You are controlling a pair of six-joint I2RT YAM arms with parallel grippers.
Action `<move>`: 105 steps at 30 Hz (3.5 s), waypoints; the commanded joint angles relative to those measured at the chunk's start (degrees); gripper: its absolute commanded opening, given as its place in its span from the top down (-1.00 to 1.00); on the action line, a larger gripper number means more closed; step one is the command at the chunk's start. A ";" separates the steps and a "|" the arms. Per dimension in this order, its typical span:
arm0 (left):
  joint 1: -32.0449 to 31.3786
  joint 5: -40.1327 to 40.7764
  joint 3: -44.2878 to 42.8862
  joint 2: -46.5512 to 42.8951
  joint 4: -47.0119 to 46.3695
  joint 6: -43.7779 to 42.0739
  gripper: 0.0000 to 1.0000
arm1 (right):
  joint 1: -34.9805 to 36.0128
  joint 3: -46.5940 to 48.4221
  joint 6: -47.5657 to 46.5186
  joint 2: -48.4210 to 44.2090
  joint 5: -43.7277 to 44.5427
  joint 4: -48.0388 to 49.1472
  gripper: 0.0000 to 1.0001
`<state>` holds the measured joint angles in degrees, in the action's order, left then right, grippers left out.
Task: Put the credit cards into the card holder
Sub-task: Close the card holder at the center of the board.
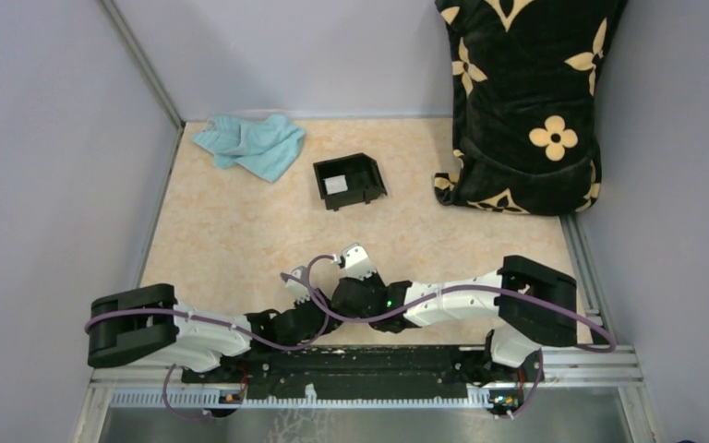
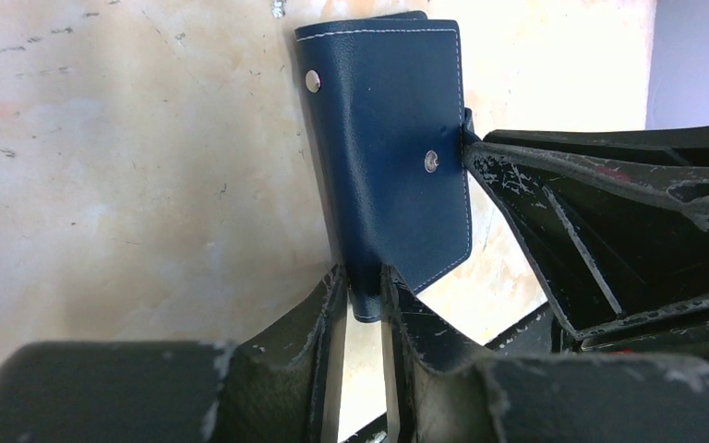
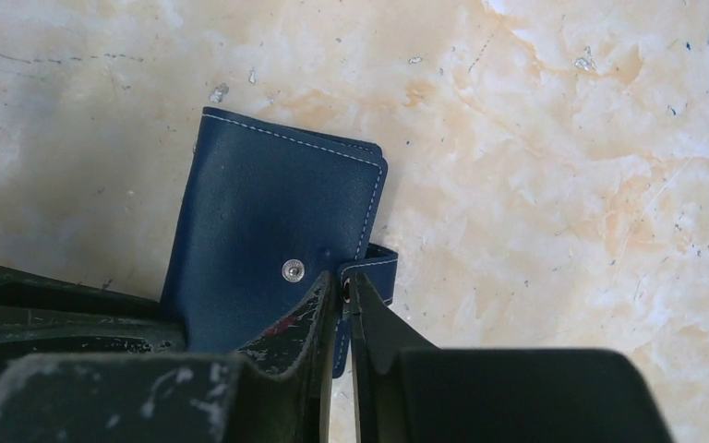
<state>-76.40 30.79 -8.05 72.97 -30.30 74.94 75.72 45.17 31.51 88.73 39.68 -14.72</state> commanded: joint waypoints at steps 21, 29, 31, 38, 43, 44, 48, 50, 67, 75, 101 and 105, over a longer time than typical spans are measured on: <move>-0.06 -1.25 1.55 2.86 1.75 -2.04 0.46 | 0.40 5.69 -0.11 4.14 -2.40 -0.18 0.96; 0.11 -1.43 1.30 2.48 1.96 -2.67 0.46 | 0.39 6.65 -0.02 5.45 -2.31 -1.10 0.96; 0.11 -1.46 1.32 2.36 2.11 -2.73 0.46 | 0.39 6.84 -0.11 5.41 -2.43 -1.15 0.95; 0.35 -1.24 1.29 2.12 2.43 -2.70 0.46 | 0.39 7.53 -0.02 8.67 -3.32 -1.99 0.95; 0.37 -0.81 1.47 1.71 2.87 -2.24 0.47 | 0.56 6.66 1.02 9.07 -3.85 -2.08 0.96; 0.36 -0.63 1.64 1.54 2.88 -2.05 0.47 | 0.71 6.47 1.28 9.09 -3.91 -2.07 0.96; 0.34 0.07 2.04 1.32 2.97 -1.32 0.47 | 1.17 6.38 1.76 9.50 -4.38 -2.24 0.96; 0.37 0.35 2.02 1.37 2.97 -1.17 0.47 | 1.34 6.46 1.89 9.83 -4.72 -2.24 0.96; 0.58 1.55 0.67 4.08 1.83 -0.92 0.50 | 3.85 7.02 4.21 10.58 -4.15 -3.35 0.97; 1.41 0.64 -1.51 7.80 -0.10 -2.06 0.53 | 4.34 6.91 4.92 11.22 -4.93 -2.91 0.97; 2.22 0.15 0.61 8.67 -1.12 -0.19 0.56 | 2.56 6.08 3.62 15.95 -9.90 0.07 0.98; 2.26 0.59 1.08 7.59 0.99 1.04 0.51 | 2.11 6.42 3.31 17.22 -11.29 -0.10 0.98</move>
<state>-74.83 29.61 -8.40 79.61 -38.54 76.75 77.49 52.77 32.49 99.31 43.46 -12.80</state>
